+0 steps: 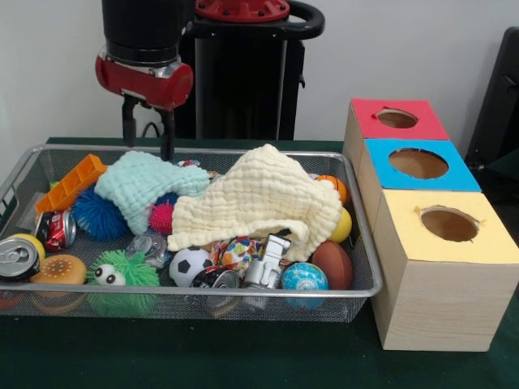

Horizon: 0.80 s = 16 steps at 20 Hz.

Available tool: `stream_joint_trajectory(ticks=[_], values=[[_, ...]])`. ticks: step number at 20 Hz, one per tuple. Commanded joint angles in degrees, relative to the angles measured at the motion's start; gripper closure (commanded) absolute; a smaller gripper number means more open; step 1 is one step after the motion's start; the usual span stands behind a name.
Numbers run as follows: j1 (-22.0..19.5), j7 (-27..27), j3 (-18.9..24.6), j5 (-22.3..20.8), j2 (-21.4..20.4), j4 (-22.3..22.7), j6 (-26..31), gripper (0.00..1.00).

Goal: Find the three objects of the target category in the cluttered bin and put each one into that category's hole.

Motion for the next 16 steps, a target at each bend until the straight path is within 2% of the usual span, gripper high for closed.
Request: stream_joint_trajectory(ticks=[1,9,16], values=[[1.4,7.3,-0.4,1.7,2.3,5.0,-0.4,0.00],[4.3,10.7,-1.9,2.7,2.8,7.0,-3.0,0.00],[5.6,10.6,-2.5,4.4,1.7,8.4,-2.6,0.00]])
